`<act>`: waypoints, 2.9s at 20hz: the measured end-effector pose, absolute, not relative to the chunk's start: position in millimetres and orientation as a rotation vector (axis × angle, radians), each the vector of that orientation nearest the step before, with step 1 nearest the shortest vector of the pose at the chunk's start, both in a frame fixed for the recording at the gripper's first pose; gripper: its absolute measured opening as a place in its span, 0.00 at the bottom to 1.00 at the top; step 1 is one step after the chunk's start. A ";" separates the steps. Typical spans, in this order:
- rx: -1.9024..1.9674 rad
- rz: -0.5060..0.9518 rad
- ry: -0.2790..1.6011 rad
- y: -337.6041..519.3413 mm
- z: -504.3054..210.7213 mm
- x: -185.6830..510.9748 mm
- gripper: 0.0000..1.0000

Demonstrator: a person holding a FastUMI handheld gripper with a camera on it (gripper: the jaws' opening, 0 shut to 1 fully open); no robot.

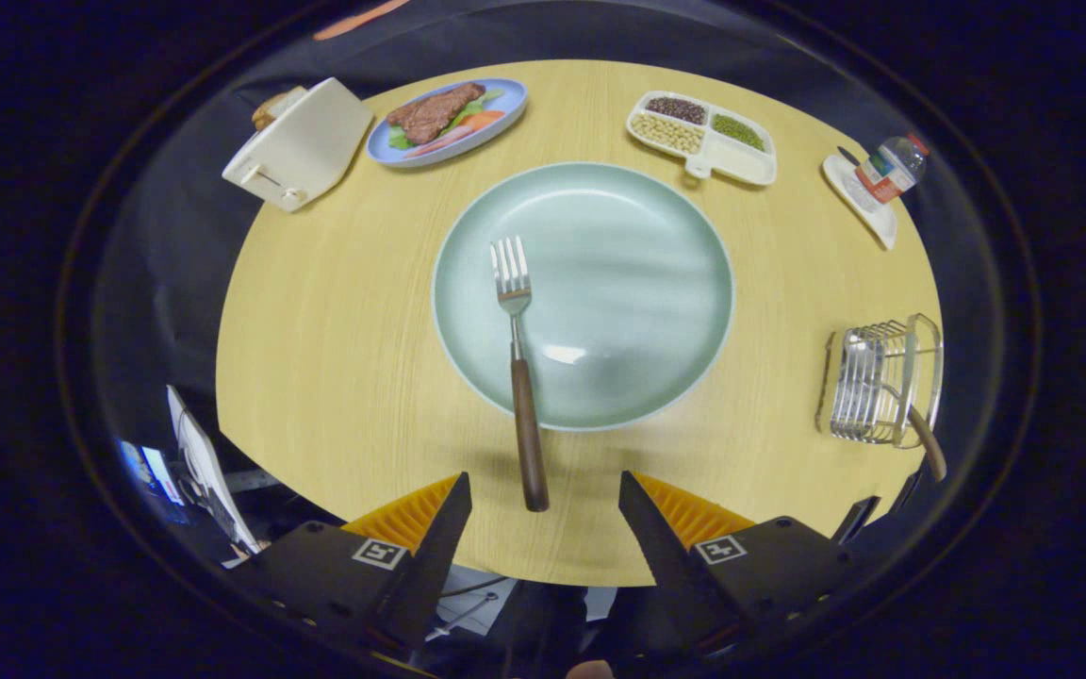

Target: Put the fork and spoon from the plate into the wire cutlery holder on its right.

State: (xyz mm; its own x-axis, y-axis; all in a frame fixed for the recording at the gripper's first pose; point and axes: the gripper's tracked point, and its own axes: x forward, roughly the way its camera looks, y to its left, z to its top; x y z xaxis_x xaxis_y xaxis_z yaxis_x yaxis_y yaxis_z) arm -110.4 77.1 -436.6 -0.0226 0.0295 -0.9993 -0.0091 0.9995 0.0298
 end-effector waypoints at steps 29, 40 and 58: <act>0.115 0.070 1.502 23.0 -337.1 -105.9 0.00; 0.248 -0.138 1.443 -124.8 -275.4 -139.2 0.00; 0.391 -0.213 1.529 -152.6 -296.5 -158.6 0.11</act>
